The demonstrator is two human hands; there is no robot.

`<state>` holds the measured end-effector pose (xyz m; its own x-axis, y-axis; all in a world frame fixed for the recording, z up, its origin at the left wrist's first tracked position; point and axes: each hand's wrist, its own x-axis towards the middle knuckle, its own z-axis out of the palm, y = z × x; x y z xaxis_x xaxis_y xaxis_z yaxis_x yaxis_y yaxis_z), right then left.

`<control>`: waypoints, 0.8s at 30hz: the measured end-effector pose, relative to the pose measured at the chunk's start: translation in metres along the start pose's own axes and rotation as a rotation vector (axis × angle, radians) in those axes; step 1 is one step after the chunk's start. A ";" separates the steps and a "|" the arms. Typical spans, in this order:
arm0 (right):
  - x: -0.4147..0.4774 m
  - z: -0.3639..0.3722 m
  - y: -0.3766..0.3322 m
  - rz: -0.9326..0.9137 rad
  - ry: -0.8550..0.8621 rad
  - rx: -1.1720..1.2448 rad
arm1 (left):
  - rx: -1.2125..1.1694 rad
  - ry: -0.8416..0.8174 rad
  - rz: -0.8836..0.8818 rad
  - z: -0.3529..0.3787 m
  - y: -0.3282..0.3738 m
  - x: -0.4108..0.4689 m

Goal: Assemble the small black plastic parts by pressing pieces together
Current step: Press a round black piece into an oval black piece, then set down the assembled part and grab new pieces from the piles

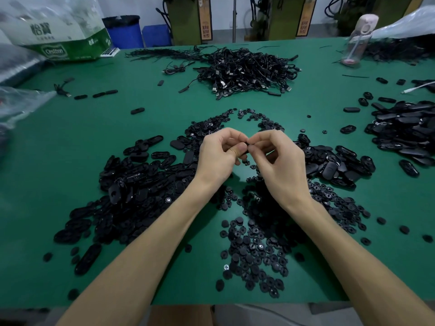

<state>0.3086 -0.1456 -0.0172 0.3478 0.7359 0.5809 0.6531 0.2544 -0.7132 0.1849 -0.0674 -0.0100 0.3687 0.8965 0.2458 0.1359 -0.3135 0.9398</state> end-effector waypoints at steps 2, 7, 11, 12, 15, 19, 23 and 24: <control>0.000 -0.001 0.002 -0.022 0.015 -0.029 | -0.004 -0.020 0.024 0.000 0.000 0.000; 0.005 -0.005 0.006 -0.015 0.107 -0.126 | 0.198 -0.010 0.146 -0.008 0.004 0.002; 0.011 -0.019 0.015 -0.022 0.175 -0.491 | 0.672 0.151 0.141 -0.028 0.005 0.007; 0.012 -0.023 0.019 0.001 0.165 -0.576 | 0.820 0.193 0.108 -0.034 0.003 0.009; 0.015 -0.030 0.027 0.116 0.098 -0.705 | 1.142 0.237 -0.078 -0.051 -0.001 0.015; 0.015 -0.029 0.034 0.181 0.039 -0.773 | 1.291 0.135 -0.263 -0.070 -0.002 0.019; 0.014 -0.024 0.036 0.144 0.025 -0.735 | 1.394 0.081 -0.249 -0.087 -0.009 0.014; 0.014 -0.022 0.036 0.111 0.019 -0.703 | 1.397 0.079 -0.227 -0.092 -0.013 0.012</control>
<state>0.3517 -0.1403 -0.0262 0.4448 0.7212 0.5311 0.8903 -0.2912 -0.3501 0.1030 -0.0236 0.0025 0.1707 0.9689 0.1793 0.9853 -0.1675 -0.0329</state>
